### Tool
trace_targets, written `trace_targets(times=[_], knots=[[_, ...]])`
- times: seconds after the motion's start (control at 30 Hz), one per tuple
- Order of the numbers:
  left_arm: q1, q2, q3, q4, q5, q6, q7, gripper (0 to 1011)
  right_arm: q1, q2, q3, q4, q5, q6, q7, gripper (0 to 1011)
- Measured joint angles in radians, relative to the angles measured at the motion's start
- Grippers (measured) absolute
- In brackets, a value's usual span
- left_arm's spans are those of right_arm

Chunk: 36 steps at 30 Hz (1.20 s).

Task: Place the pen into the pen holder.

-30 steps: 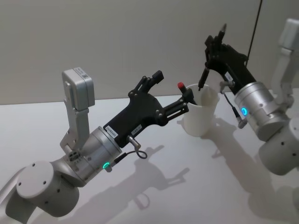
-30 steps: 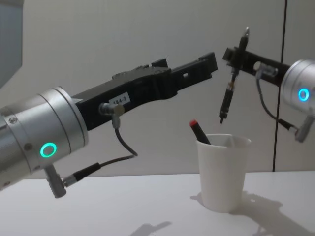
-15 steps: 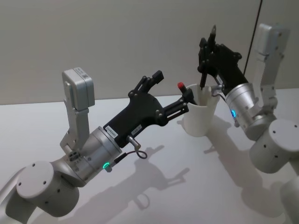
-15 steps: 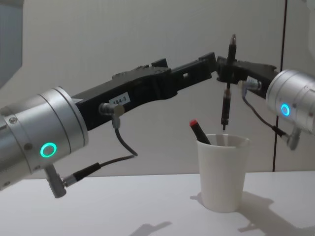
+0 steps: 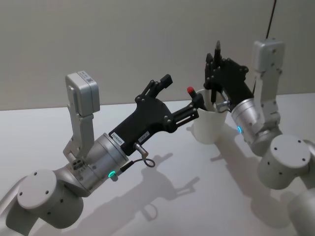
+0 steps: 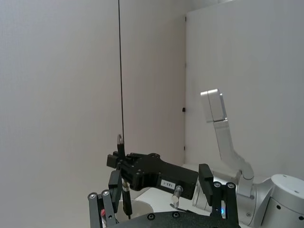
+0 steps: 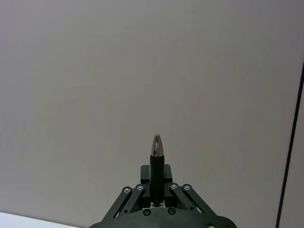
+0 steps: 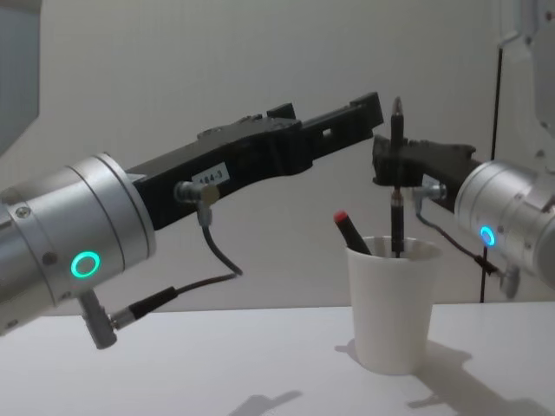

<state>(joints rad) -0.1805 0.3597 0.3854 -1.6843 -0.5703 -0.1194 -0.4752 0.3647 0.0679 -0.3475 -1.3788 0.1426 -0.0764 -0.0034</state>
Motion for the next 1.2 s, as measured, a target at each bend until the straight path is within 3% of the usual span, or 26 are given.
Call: trace_targets(times=[0.17, 0.9, 1.13, 1.2], knots=[[0.0, 0.0, 0.0, 0.0, 0.0, 0.0, 0.0, 1001, 0.0, -0.004, -0.004, 0.016, -0.023, -0.006, -0.004, 148], [0.0, 0.0, 0.0, 0.0, 0.0, 0.0, 0.0, 1001, -0.001, -0.009, -0.011, 0.042, -0.057, -0.014, -0.011, 825], [0.0, 0.0, 0.0, 0.0, 0.0, 0.0, 0.0, 1001, -0.008, -0.008, -0.01, 0.028, -0.049, -0.012, -0.011, 1001], [0.0, 0.0, 0.0, 0.0, 0.0, 0.0, 0.0, 1001, -0.011, -0.006, -0.009, 0.021, -0.044, -0.009, -0.014, 1001]])
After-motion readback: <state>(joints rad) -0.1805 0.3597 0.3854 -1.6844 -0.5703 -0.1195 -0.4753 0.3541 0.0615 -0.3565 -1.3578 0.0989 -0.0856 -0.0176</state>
